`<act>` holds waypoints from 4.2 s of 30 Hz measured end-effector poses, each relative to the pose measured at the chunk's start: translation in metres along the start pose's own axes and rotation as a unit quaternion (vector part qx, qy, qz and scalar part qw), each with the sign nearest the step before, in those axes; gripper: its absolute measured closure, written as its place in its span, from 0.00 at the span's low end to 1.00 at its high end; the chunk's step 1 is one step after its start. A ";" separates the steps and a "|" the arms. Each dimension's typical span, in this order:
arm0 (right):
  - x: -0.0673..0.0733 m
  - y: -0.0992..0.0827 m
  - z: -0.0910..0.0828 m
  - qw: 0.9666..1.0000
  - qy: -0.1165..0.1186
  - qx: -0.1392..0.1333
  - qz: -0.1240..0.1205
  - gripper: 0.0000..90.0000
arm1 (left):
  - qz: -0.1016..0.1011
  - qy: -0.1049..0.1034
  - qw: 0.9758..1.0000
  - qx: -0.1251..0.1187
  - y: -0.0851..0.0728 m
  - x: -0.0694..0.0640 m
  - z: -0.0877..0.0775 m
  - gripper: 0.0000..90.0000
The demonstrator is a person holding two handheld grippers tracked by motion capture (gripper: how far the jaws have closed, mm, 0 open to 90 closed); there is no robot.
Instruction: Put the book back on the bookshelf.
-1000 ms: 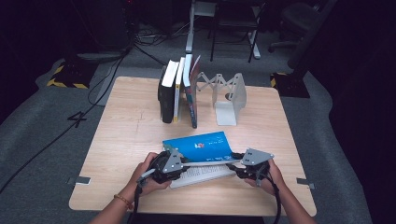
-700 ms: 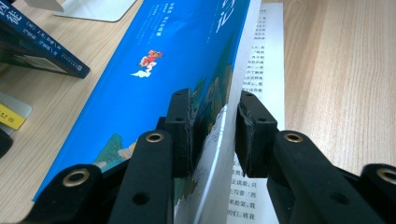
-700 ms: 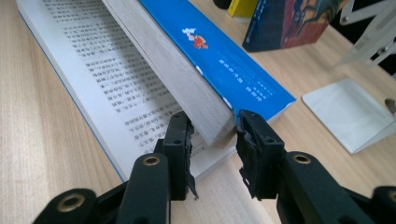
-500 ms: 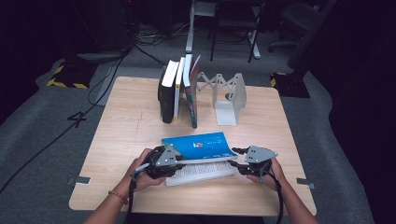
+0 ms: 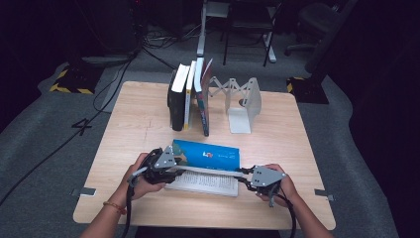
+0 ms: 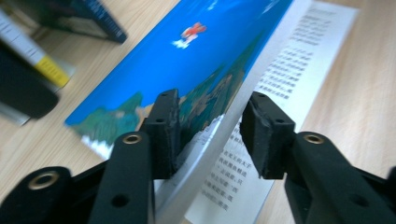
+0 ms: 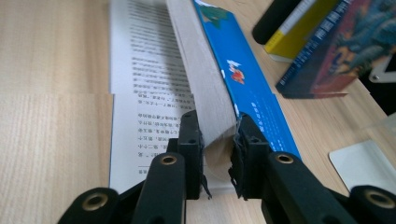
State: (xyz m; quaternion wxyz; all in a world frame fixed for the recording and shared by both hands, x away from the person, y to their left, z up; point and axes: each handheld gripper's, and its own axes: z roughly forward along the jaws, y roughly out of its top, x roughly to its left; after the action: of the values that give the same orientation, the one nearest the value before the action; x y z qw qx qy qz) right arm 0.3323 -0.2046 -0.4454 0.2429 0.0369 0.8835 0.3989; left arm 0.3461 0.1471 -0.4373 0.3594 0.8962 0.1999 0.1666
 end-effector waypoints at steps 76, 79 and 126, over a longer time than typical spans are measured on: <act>-0.030 -0.050 0.038 0.973 -0.054 0.067 0.214 0.46 | -0.057 -0.013 0.991 -0.122 0.061 -0.037 0.014 0.87; -0.032 -0.052 0.043 0.972 -0.051 0.066 0.219 0.45 | -0.059 -0.016 0.991 -0.123 0.061 -0.037 0.014 0.87; -0.040 -0.019 0.022 0.979 -0.015 -0.031 0.201 0.55 | -0.100 -0.005 0.986 -0.137 0.046 -0.032 -0.011 0.87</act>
State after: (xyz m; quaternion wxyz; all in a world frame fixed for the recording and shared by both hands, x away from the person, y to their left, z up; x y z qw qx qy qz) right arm 0.3801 -0.2128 -0.4550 0.1719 0.2126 0.8414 0.4662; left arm 0.3242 0.1076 -0.4023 0.4946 0.8148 0.2618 0.1515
